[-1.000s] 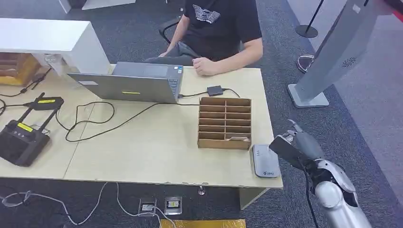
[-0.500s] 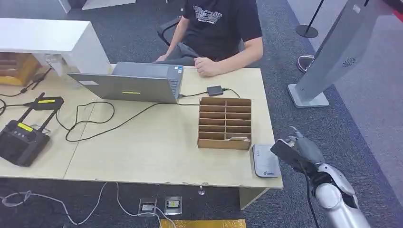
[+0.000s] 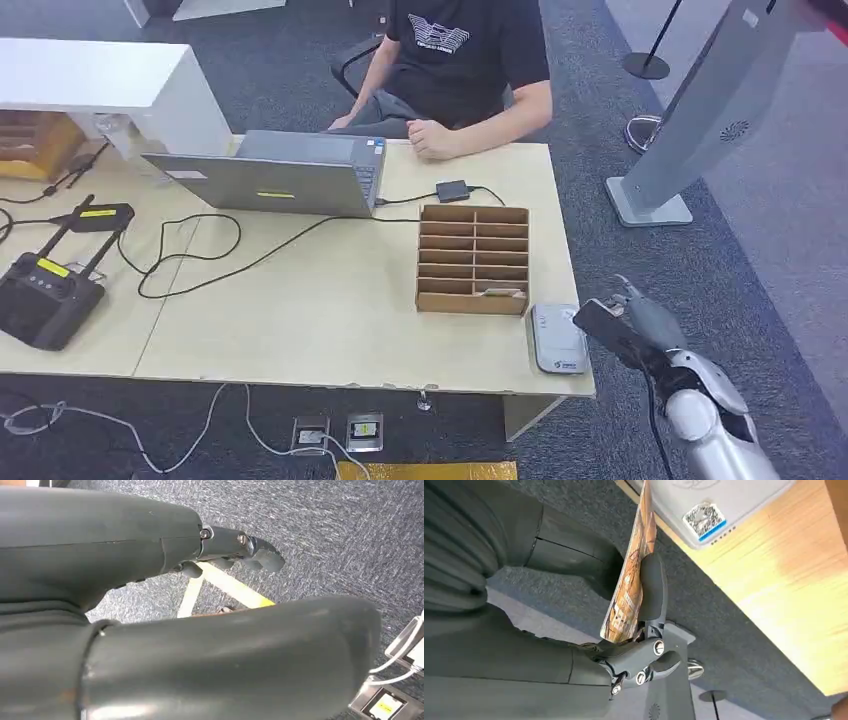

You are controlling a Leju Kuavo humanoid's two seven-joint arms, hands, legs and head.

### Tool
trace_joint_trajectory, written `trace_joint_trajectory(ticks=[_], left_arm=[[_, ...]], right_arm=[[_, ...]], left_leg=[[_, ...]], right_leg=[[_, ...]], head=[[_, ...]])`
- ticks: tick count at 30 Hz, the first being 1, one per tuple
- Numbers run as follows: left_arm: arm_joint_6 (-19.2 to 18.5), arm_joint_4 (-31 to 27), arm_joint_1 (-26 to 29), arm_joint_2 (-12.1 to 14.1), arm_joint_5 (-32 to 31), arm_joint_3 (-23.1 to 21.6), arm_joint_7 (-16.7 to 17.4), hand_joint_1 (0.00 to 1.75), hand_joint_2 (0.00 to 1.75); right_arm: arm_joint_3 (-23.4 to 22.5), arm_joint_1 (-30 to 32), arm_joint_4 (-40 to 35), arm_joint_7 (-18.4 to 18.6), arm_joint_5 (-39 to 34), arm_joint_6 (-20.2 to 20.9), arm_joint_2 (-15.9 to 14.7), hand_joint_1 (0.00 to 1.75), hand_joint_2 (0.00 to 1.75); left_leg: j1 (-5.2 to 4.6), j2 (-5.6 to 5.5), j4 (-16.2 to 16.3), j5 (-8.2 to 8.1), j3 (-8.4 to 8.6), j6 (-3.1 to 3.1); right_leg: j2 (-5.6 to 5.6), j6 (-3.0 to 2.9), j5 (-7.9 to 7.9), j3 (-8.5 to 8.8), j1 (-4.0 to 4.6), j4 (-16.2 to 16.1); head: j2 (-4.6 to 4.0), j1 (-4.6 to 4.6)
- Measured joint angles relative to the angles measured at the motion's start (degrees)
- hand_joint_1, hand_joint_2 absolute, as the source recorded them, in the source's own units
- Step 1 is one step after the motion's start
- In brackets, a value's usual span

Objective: Pass the card to the sensor for recognition and then transmit it.

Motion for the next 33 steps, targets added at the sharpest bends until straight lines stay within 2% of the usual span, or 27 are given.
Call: trace_joint_trajectory(ticks=[12,23,33], left_arm=[[-0.55,0.0,0.0,0.0,-0.13,-0.04,0.09,0.0,0.0],[-1.03,0.02,0.0,0.0,-0.22,-0.26,-0.09,0.0,0.0],[-0.72,0.04,0.0,0.0,-0.2,-0.28,0.11,0.0,0.0]], right_arm=[[0.76,1.81,-0.39,0.37,-1.07,-0.98,1.31,1.75,1.75],[0.76,2.13,-6.95,2.86,-3.08,3.45,1.51,1.75,1.75],[0.87,3.17,-7.76,3.06,-3.02,1.55,1.88,1.75,1.75]], left_leg=[[0.0,0.0,0.0,0.0,0.01,0.0],[0.0,0.01,0.0,0.0,0.02,0.0],[0.0,0.01,0.0,0.0,0.01,0.0]], right_leg=[[0.03,0.0,0.0,0.0,0.0,-0.01],[0.02,0.0,0.0,0.0,0.0,0.0],[0.02,0.0,0.0,-0.01,0.0,-0.01]], head=[[0.0,0.0],[0.0,0.0],[0.0,0.0]])
